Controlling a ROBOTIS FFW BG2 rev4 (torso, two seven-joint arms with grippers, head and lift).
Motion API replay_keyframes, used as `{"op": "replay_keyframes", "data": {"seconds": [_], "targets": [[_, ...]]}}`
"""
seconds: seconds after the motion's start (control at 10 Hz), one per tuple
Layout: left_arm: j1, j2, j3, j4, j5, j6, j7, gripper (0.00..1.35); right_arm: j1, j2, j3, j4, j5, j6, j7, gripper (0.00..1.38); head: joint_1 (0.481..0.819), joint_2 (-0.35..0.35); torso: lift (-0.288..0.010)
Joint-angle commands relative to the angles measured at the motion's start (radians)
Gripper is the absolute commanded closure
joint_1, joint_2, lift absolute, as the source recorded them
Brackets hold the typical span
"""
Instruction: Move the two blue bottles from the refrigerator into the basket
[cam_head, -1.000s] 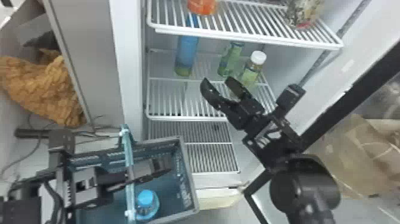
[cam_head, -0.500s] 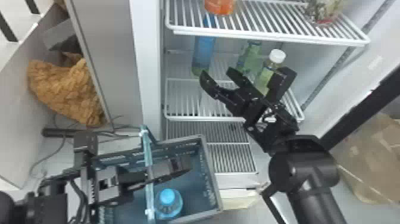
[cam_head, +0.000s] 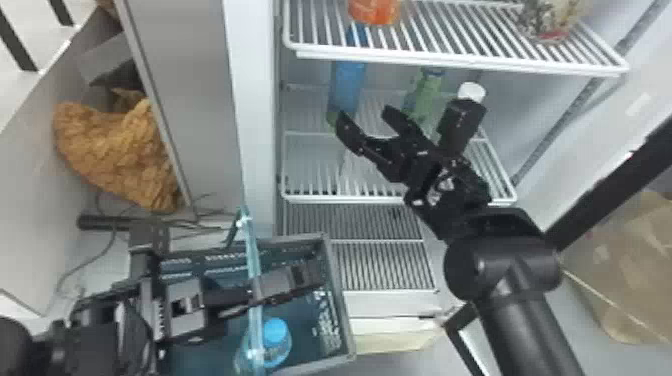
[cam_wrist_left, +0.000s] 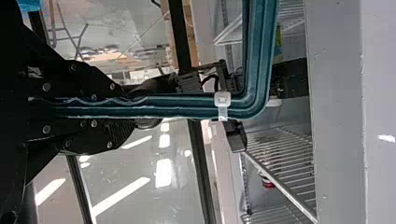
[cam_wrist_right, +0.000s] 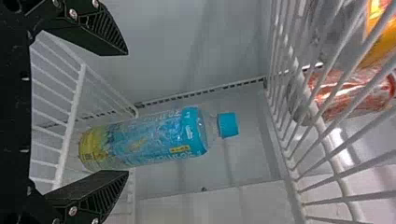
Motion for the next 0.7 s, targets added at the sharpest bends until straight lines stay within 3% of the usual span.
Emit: {"op": "replay_keyframes", "data": {"seconds": [0.0,0.6], "targets": [[-0.001,0.0,0.0,0.0,0.001,0.003,0.0,1.2,-0.046,0.003,0.007,0.045,0.015,-0.007,-0.012,0.15,0.695,-0.141,-0.22],[-0.016,0.005,-0.002,0.0,0.001,0.005,0.0,1.2,-0.198,0.014,0.063,0.216,0.027,-0.017,-0.08,0.14,0.695,-0.137,-0.22]]}}
